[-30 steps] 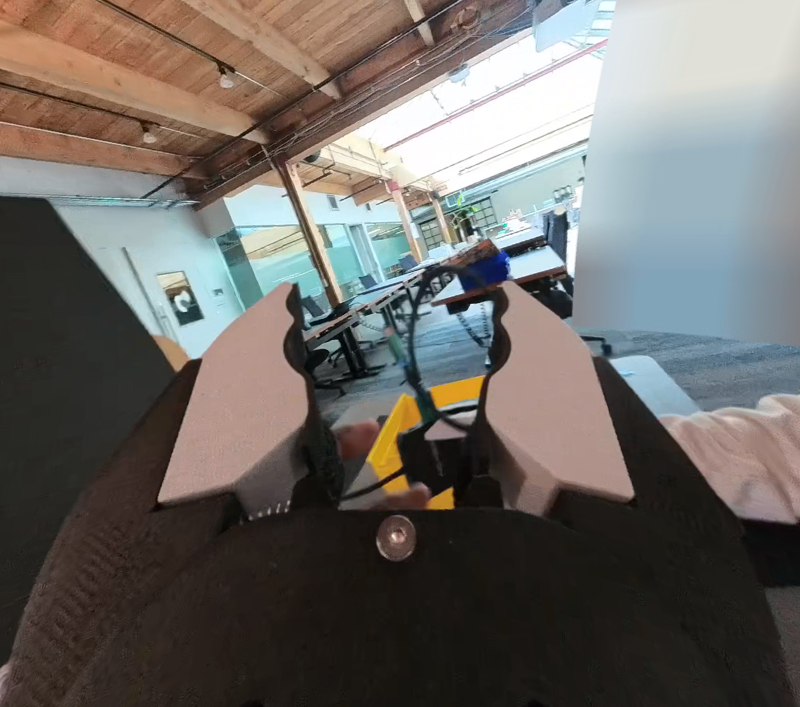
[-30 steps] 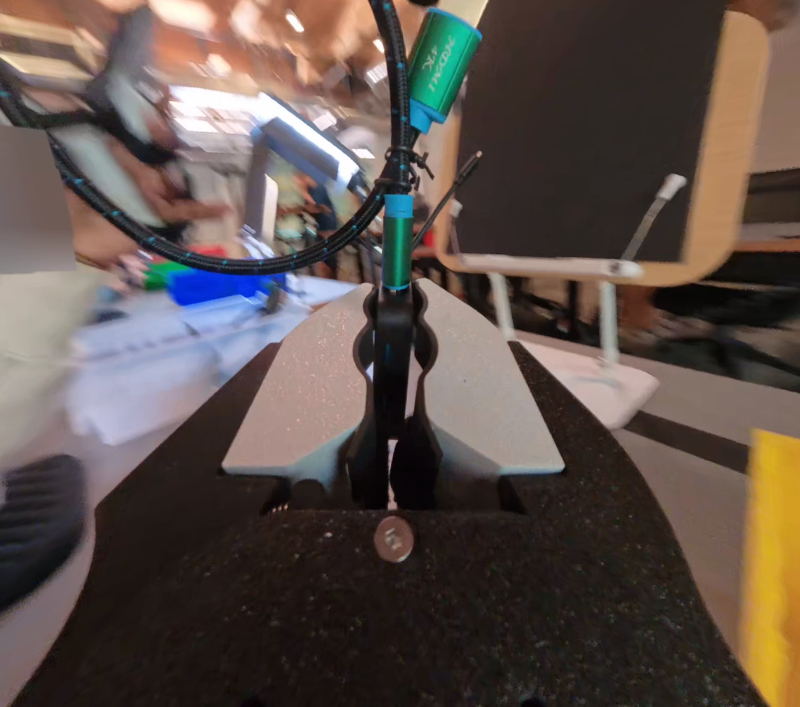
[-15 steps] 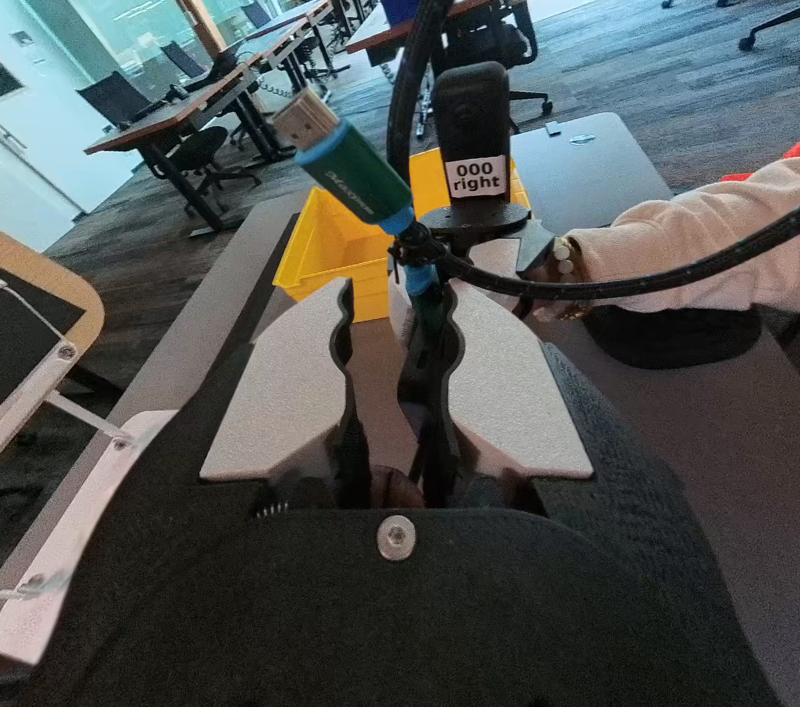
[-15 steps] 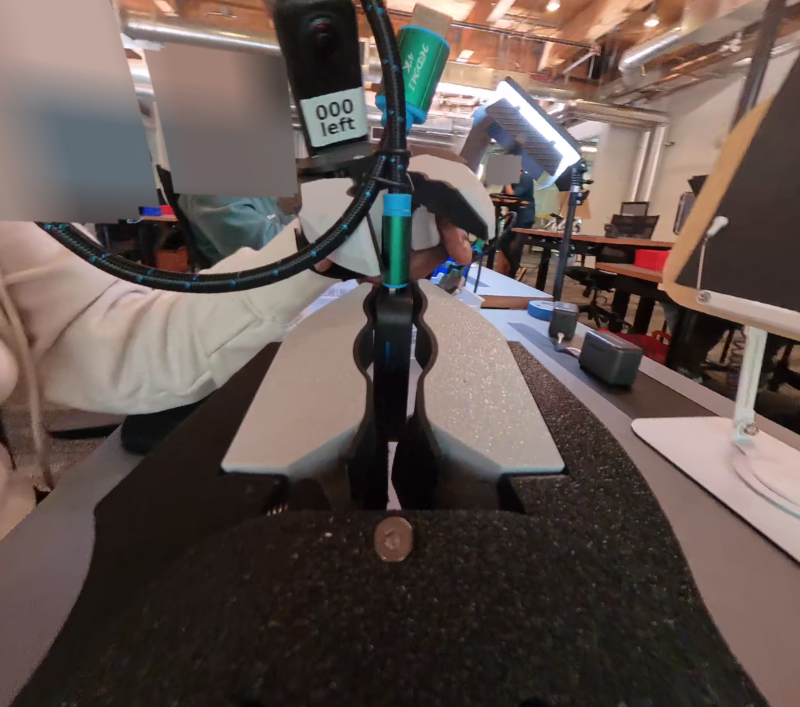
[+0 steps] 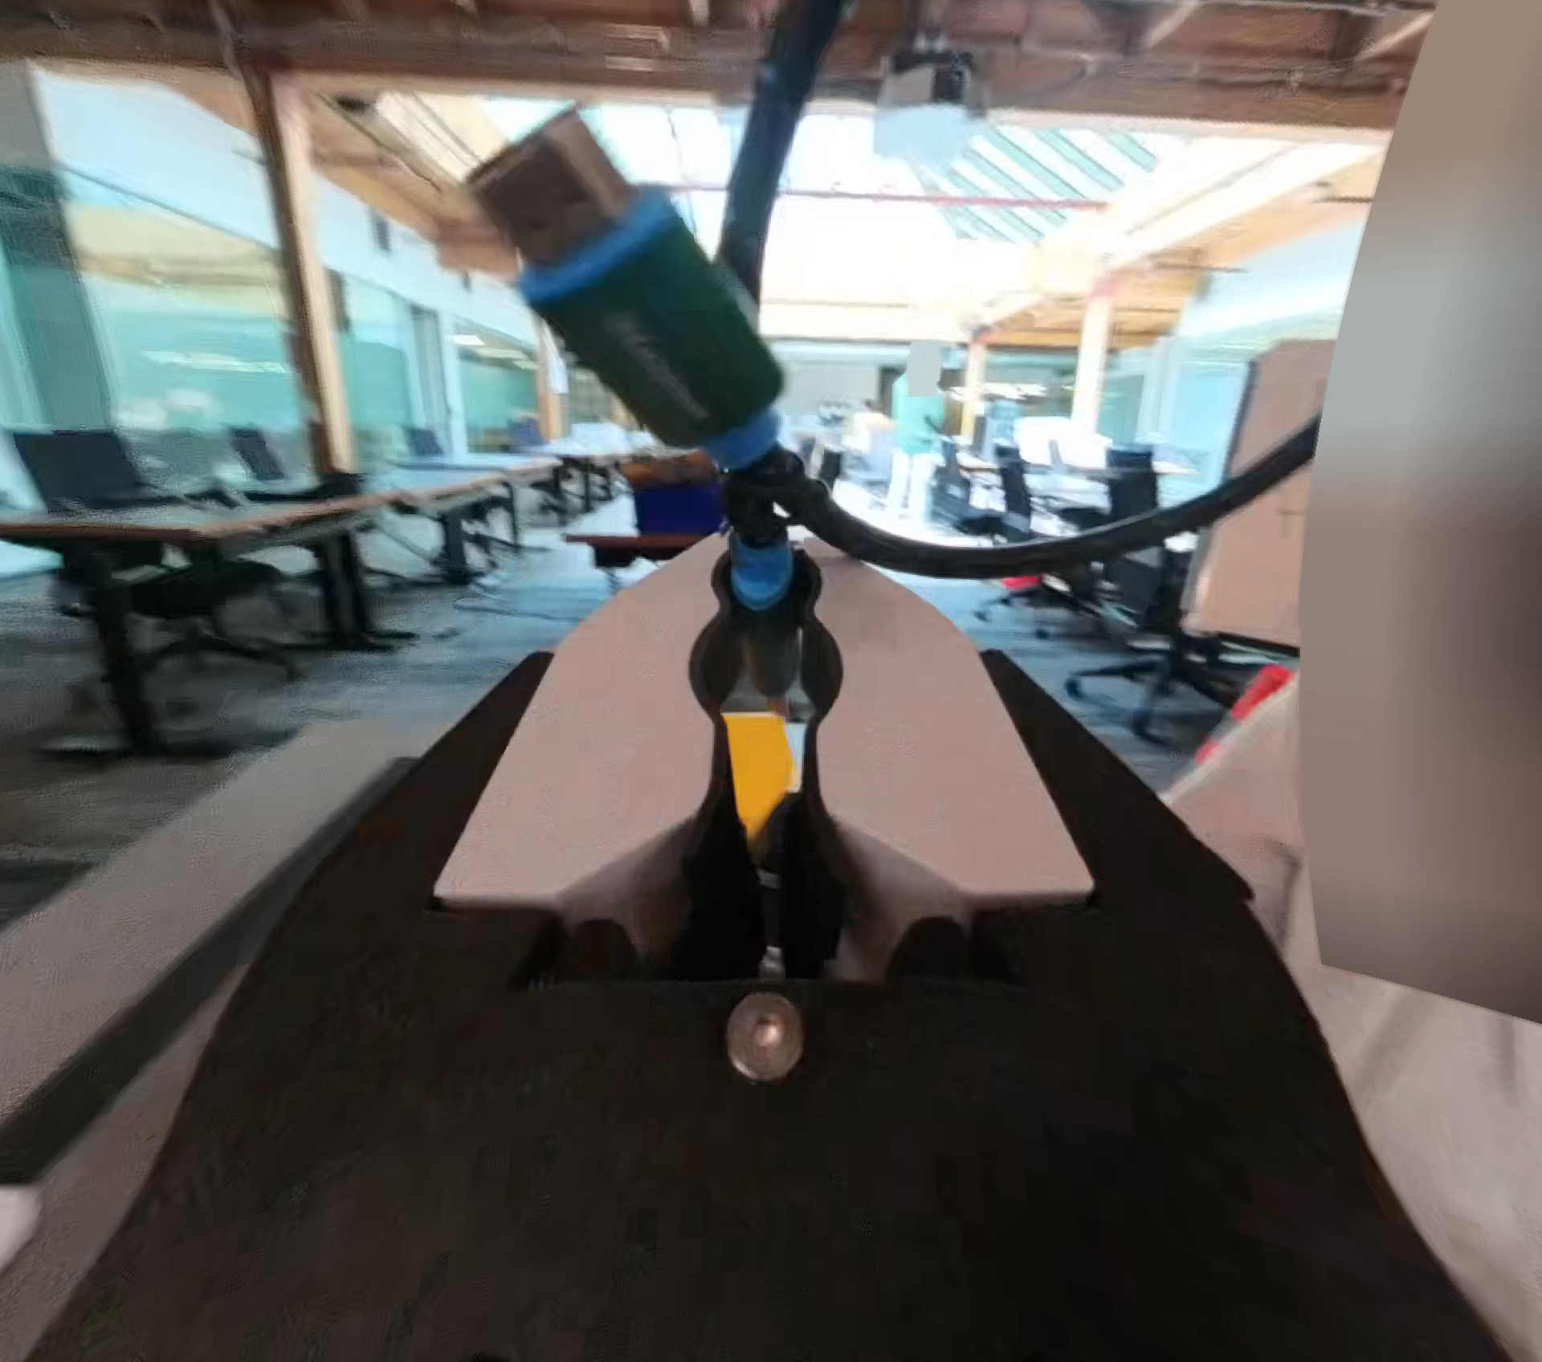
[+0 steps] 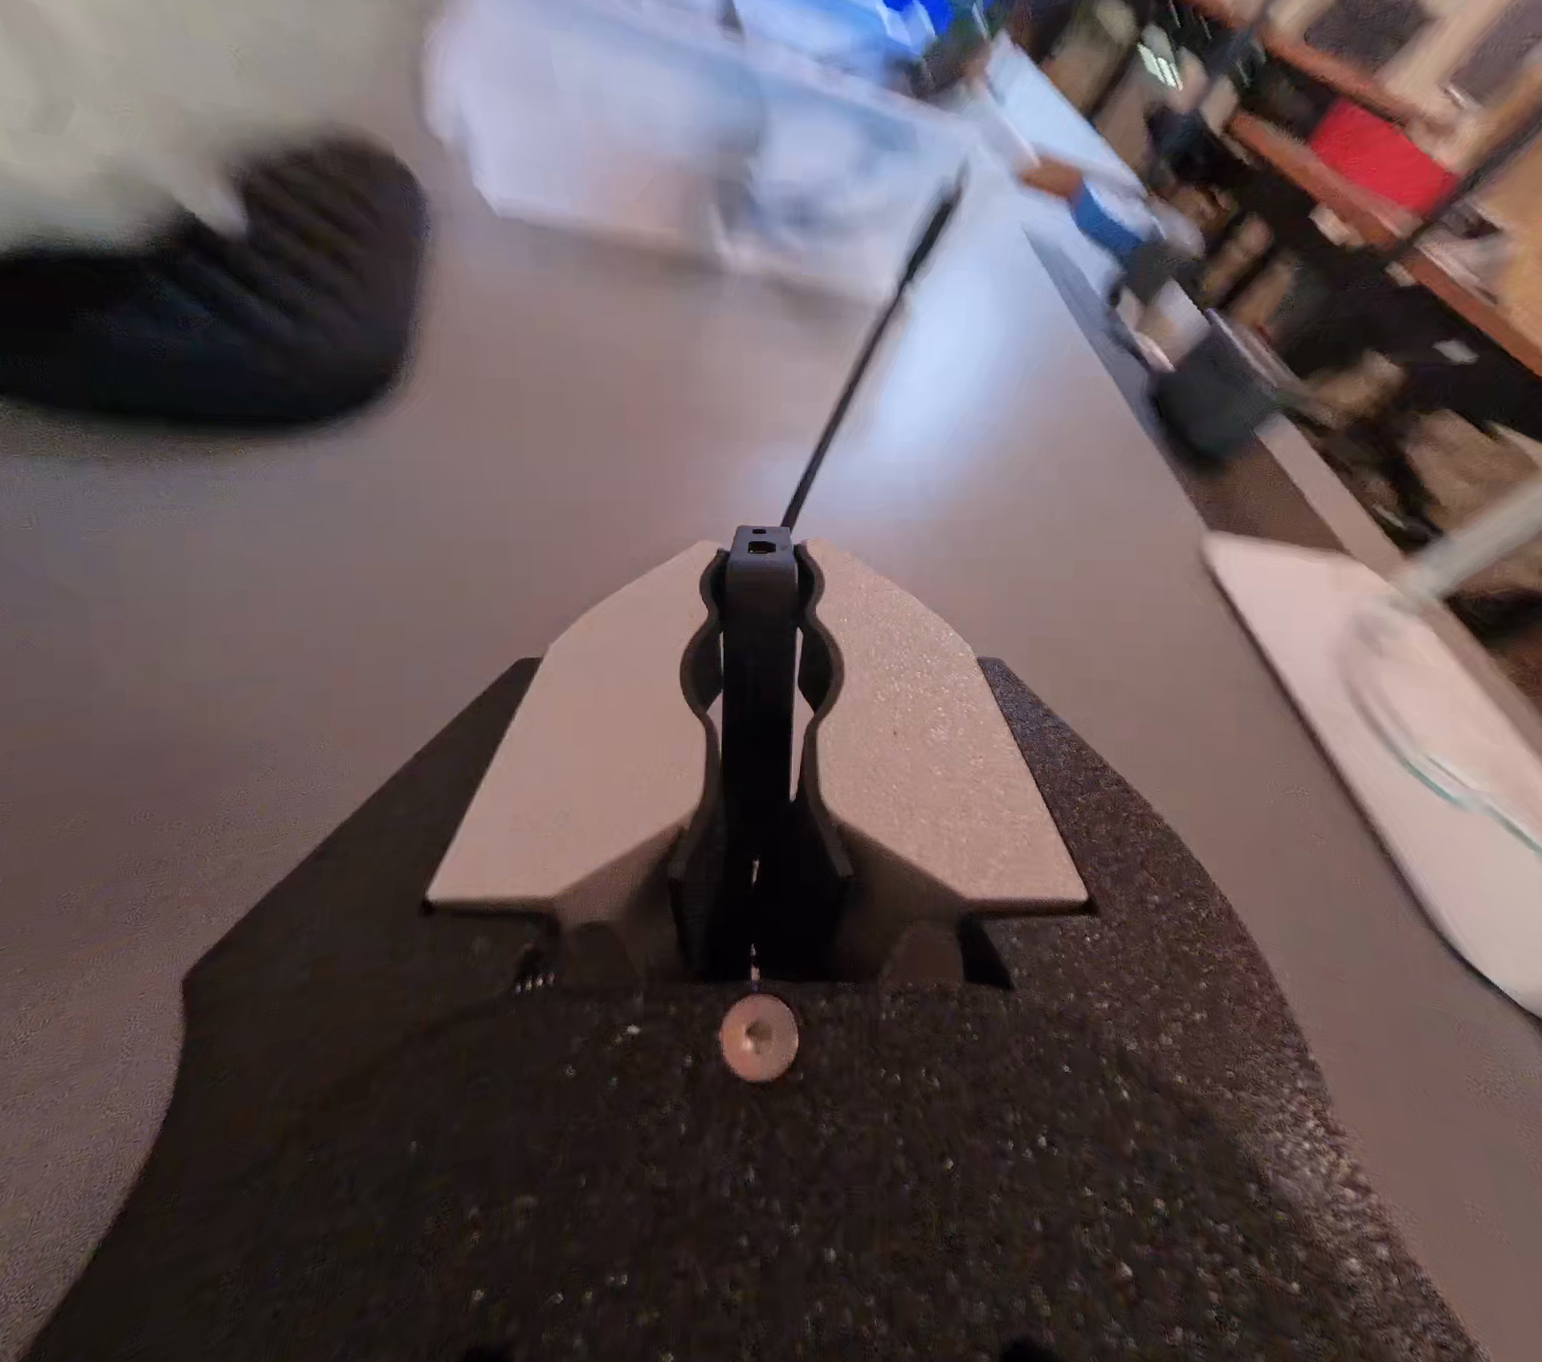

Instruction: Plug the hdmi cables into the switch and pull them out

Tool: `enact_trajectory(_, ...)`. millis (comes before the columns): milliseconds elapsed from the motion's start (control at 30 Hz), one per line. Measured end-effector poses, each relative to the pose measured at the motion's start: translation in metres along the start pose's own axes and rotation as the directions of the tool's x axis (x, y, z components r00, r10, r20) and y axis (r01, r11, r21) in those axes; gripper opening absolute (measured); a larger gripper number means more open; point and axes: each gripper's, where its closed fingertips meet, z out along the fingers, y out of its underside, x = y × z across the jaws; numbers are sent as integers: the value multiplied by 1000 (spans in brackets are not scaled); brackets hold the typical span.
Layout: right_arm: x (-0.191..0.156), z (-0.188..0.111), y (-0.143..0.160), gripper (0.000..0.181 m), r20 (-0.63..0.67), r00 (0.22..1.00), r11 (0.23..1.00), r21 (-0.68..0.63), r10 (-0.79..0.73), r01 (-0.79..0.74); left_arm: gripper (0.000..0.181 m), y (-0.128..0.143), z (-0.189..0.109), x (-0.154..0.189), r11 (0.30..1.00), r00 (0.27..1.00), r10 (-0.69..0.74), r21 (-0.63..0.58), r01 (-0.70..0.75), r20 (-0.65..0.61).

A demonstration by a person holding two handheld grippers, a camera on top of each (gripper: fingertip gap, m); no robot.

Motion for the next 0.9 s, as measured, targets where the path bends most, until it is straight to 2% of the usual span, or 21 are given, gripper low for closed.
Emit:
enact_trajectory(67, -11, 7, -43, 14, 63, 996, 978, 196, 60, -71, 10, -30, -54, -32, 987, 946, 149, 20, -162, 288)
enact_trajectory(100, -7, 5, -58, 14, 59, 995, 962, 259, 76, -88, 10, -46, -82, -41, 979, 909, 164, 51, -198, 384)
enact_trajectory(167, -2, -6, -70, 14, 74, 991, 929, 346, 115, -134, 11, -78, -125, -37, 960, 886, 143, 156, -233, 440)
enact_trajectory(233, 10, -17, -64, 14, 47, 982, 905, 382, 183, -187, 10, -98, -153, -28, 942, 876, 131, 218, -257, 464)
enact_trajectory(300, 24, -32, -61, 14, -7, 974, 887, 413, 228, -205, 11, -104, -172, -30, 939, 823, 155, 177, -295, 547)
enact_trajectory(400, 53, -70, -77, 14, -119, 944, 837, 506, 309, -211, 11, -107, -188, -33, 929, 732, 221, 90, -359, 644)
enact_trajectory(467, 71, -108, -91, 14, -211, 905, 806, 558, 369, -198, 11, -111, -192, -29, 928, 734, 215, 101, -360, 644)
enact_trajectory(567, 98, -183, -99, 14, -417, 785, 786, 603, 458, -138, 10, -119, -198, -23, 916, 757, 188, 167, -365, 626)
enact_trajectory(667, 120, -259, -70, 14, -630, 576, 820, 557, 521, -133, 10, -127, -212, -22, 899, 743, 147, 225, -375, 652)
enact_trajectory(733, 122, -294, -31, 14, -714, 424, 828, 514, 557, -222, 10, -132, -221, -20, 888, 722, 140, 236, -394, 678)
enact_trajectory(833, 104, -312, 25, 14, -718, 294, 764, 509, 631, -396, 11, -139, -235, -14, 873, 683, 156, 224, -434, 714)
enact_trajectory(900, 94, -314, 49, 14, -699, 235, 714, 539, 676, -447, 11, -146, -247, -12, 853, 652, 141, 243, -462, 745)
